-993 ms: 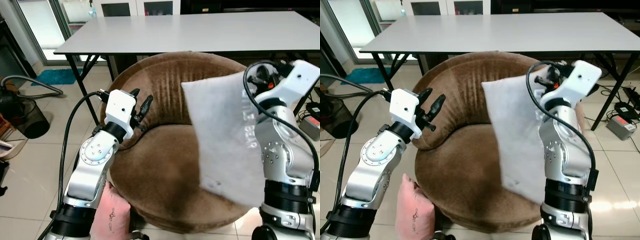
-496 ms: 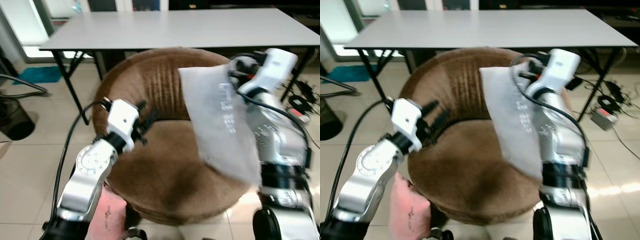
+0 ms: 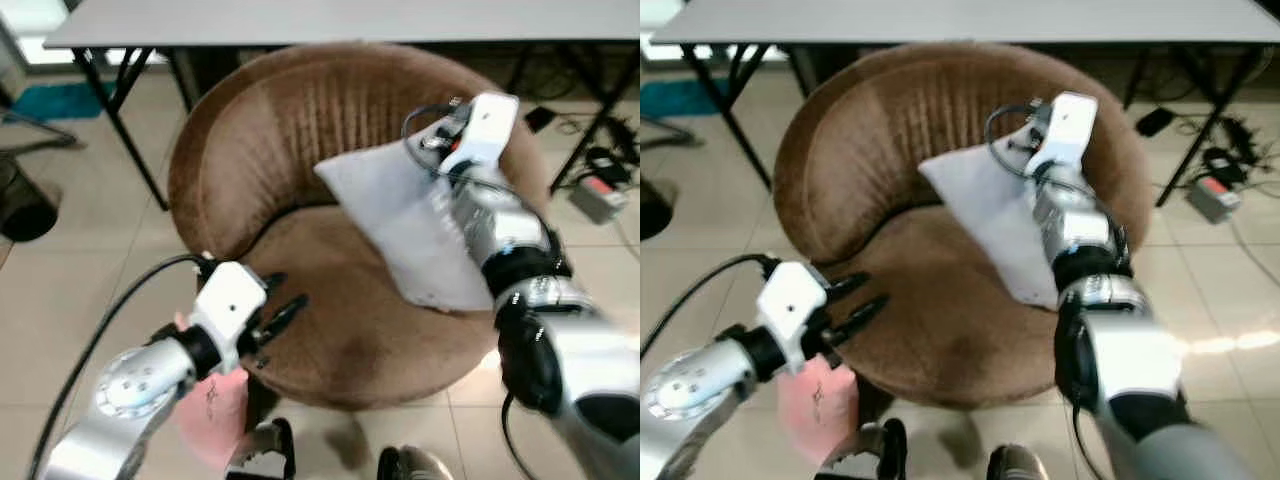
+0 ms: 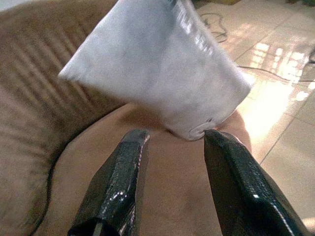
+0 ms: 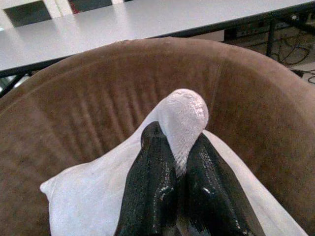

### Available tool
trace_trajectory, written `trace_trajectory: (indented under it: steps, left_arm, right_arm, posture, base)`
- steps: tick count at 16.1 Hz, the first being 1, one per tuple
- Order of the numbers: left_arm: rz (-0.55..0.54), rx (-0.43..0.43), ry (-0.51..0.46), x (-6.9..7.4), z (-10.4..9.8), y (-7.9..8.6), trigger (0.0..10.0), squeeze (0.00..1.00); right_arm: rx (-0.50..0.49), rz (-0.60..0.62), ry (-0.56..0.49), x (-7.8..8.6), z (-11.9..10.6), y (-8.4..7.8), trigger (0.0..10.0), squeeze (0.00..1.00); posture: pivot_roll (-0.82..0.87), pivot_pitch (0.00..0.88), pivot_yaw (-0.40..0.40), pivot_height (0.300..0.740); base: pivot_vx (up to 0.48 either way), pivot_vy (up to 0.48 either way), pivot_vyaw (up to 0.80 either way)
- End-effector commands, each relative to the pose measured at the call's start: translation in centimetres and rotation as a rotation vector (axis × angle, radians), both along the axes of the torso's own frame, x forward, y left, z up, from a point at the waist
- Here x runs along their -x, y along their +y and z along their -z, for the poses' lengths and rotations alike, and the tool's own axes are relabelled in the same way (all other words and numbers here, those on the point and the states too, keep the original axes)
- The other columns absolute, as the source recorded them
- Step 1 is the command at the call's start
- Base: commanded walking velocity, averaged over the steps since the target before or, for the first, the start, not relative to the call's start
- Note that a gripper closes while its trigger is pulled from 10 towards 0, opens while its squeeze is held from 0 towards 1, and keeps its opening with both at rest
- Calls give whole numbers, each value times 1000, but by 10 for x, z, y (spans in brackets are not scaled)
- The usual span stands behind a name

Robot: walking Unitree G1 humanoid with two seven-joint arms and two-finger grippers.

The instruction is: Move the pillow to the sofa from floor

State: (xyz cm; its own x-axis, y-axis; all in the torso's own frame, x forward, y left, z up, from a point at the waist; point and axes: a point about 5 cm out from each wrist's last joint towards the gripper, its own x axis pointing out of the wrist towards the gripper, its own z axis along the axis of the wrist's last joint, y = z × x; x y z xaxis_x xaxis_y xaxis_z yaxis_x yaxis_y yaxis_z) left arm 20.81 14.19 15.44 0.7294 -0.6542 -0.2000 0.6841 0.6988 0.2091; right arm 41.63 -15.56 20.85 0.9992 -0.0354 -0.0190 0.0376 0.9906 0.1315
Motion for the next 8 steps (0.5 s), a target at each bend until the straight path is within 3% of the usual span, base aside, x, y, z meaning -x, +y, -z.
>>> trace_trajectory:
  steps: [1,2,3,8]
  left_arm:
    - [10,-13,11,7,-5,2,10000,0]
    - [7,-12,12,12,-7,3,10000,0]
    - [-13,-22,11,13,-8,6,10000,0]
    - [-71,-37,10,19,-13,12,10000,0]
  right_arm:
    - [31,10,-28,-3,-9,-2,10000,0]
    - [43,14,-39,-4,-14,-2,10000,94]
    - [51,12,-73,-6,-25,-2,10000,1000]
    - [108,94,-239,-10,-79,-17,10000,1000]
  posture:
    - [192,269,41,740]
    - [209,276,38,740]
    - [220,277,37,740]
    - [226,262,19,740]
  base:
    - [0,0,0]
    - [0,0,0]
    - [0,0,0]
    - [0,0,0]
